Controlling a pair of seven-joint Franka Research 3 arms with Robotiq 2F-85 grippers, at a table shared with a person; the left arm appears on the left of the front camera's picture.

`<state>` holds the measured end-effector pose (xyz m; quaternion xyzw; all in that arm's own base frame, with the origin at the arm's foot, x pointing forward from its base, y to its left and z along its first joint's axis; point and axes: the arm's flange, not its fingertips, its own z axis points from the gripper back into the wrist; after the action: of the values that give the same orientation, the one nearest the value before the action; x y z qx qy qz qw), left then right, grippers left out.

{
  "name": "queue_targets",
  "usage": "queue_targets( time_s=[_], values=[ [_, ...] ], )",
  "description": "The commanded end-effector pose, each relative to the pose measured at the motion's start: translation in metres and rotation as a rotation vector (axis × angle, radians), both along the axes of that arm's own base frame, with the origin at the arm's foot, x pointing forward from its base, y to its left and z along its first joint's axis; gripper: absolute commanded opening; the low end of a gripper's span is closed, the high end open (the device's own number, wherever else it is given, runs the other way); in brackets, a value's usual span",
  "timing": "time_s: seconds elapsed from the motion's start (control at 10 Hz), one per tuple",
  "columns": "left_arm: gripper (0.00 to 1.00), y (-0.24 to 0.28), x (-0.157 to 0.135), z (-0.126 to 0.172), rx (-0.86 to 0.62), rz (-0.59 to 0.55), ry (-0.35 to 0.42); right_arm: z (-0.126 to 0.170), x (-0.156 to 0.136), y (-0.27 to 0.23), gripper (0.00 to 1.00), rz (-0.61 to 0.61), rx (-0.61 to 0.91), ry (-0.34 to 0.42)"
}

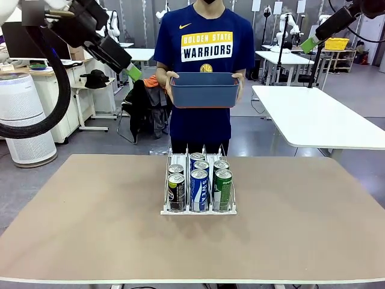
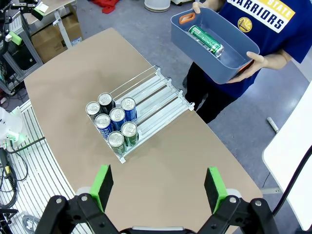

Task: Fill the beverage cans into the dispenser.
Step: Pick up the Sprite handed by the human.

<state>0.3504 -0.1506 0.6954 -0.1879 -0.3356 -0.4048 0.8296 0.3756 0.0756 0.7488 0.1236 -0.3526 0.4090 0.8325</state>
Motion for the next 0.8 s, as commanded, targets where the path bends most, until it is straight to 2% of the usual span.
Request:
queue_targets(
  time_s=[0.0,0.3,0.5,0.6,0.7],
  values=[
    [1.00,0.014,0.005,0.013,0.002,-0.036,0.015,-0.001,0.000,0.000,1.00,-0.001,-0.001,0.001],
    [1.00,0.022,0.025,0.030,0.080,-0.049,0.002,-0.001,0.000,0.000,1.00,-0.001,-0.001,0.001],
    [1.00,0.024,0.032,0.033,0.096,-0.082,-0.041,-0.001,0.000,0.000,1.00,-0.001,-0.001,0.001],
    [1.00,0.021,0.022,0.029,0.051,-0.040,-0.003,-0.001,0.000,0.000,1.00,-0.001,-0.001,0.001],
    [1.00,0.021,0.022,0.029,0.051,-0.040,-0.003,-0.001,0.000,0.000,1.00,-0.001,-0.001,0.001]
  ],
)
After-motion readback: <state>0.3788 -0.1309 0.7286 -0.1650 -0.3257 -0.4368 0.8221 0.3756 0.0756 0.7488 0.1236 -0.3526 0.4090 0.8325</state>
